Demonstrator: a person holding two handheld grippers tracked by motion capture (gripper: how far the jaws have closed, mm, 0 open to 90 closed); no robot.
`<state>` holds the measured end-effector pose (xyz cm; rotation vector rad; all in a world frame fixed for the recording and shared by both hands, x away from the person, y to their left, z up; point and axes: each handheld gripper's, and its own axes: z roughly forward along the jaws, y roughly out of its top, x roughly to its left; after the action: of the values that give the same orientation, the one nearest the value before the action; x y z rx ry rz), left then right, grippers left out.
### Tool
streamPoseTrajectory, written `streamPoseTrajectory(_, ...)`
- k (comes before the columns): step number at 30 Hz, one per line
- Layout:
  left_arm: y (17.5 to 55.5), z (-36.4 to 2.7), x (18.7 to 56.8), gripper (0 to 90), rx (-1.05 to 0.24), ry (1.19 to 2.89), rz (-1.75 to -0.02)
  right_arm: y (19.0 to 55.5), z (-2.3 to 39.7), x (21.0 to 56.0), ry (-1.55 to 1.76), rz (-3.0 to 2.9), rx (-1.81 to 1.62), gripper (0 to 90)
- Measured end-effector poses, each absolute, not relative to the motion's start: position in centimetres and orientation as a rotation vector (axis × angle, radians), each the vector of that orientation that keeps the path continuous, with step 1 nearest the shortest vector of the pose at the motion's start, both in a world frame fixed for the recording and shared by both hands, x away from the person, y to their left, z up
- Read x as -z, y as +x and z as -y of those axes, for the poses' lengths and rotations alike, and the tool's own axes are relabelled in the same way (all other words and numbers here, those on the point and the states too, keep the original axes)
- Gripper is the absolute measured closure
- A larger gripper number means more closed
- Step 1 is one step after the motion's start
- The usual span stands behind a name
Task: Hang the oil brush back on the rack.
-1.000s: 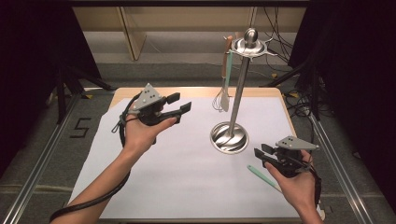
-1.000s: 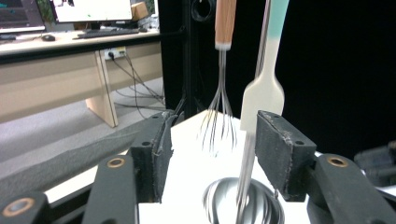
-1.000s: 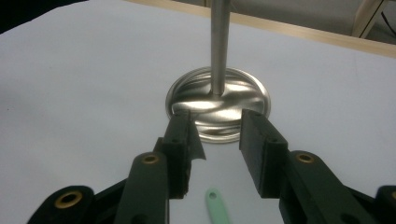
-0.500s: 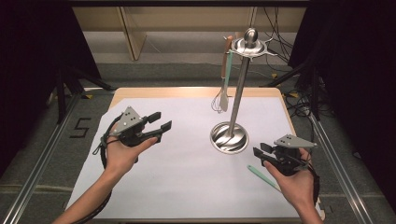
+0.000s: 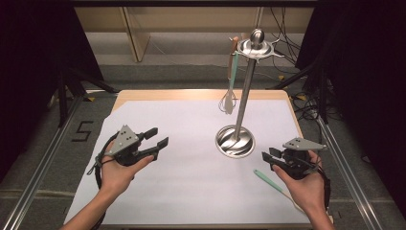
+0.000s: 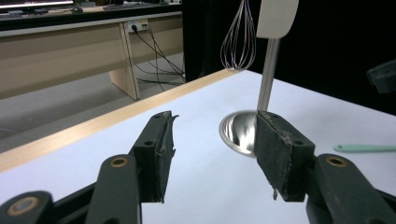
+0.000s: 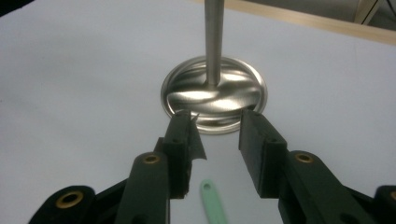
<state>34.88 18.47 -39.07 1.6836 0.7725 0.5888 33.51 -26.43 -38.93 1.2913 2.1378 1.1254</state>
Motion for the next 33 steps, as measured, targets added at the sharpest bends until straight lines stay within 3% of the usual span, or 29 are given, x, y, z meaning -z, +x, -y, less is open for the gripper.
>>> streamPoseTrajectory(8,32.7,-19.7,41.9,46.8,-0.557,1.717,-0.82,34.4,26.4,39.0,1.322,-2.307,-0.913,68.5)
streamPoseTrajectory(33,32.3,-19.6,43.4,46.3,-0.54,1.738,-0.799,34.9,28.4,42.1,1.406,-2.675,-0.3,72.2)
